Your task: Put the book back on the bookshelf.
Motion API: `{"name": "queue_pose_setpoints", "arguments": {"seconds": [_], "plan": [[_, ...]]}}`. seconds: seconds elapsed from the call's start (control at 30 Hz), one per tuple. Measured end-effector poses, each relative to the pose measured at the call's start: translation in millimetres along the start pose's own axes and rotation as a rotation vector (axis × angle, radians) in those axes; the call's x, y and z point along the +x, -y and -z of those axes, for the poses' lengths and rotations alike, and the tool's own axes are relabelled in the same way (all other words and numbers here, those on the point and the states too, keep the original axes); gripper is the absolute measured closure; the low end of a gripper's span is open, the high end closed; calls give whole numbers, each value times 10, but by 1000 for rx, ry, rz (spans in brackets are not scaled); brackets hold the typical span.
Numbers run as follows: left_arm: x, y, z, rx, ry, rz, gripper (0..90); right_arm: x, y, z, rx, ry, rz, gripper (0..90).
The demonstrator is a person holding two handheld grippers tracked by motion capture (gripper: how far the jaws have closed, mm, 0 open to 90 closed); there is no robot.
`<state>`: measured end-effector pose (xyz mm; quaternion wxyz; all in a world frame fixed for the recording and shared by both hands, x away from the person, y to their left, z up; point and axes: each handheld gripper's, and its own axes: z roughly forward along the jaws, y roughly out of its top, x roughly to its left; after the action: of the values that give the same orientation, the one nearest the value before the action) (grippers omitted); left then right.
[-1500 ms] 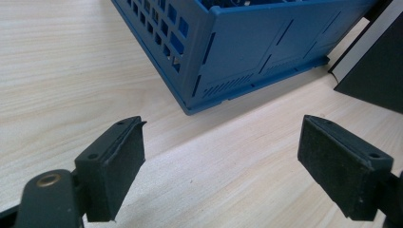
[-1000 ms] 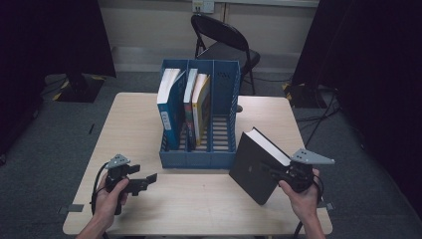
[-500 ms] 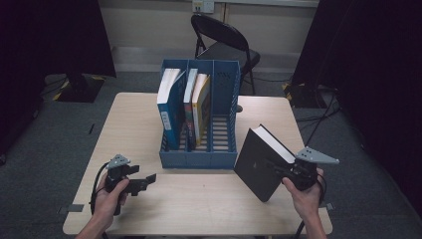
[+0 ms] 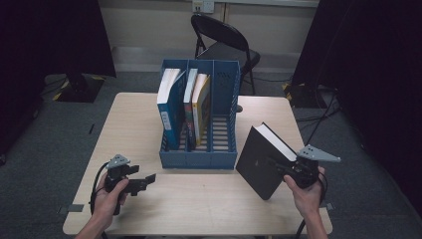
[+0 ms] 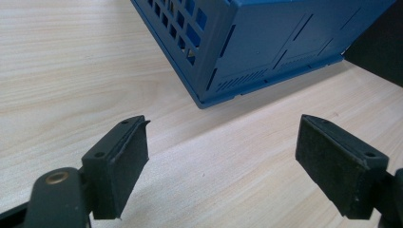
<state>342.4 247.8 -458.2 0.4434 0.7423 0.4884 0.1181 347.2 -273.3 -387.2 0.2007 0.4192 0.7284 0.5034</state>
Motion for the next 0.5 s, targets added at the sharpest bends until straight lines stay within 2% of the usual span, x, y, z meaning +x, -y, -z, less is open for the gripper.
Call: {"name": "queue_pose_setpoints", "arguments": {"seconds": [0.2, 0.27, 0.37, 0.43, 0.5], "plan": [[3, -4, -16, 9, -4, 7, 172, -14, -24, -45, -9, 30, 9, 523], [7, -4, -13, 7, 0, 23, 165, -23, -30, -65, -13, 40, 1, 523], [20, -3, -14, 11, -6, 22, 159, -24, -36, -96, -18, 61, -2, 523], [45, -4, -12, 6, 2, 44, 159, -17, -41, -113, -21, 66, 0, 522], [60, 0, -7, 9, -14, 33, 159, 7, -44, -124, -20, 72, 2, 522]]}}
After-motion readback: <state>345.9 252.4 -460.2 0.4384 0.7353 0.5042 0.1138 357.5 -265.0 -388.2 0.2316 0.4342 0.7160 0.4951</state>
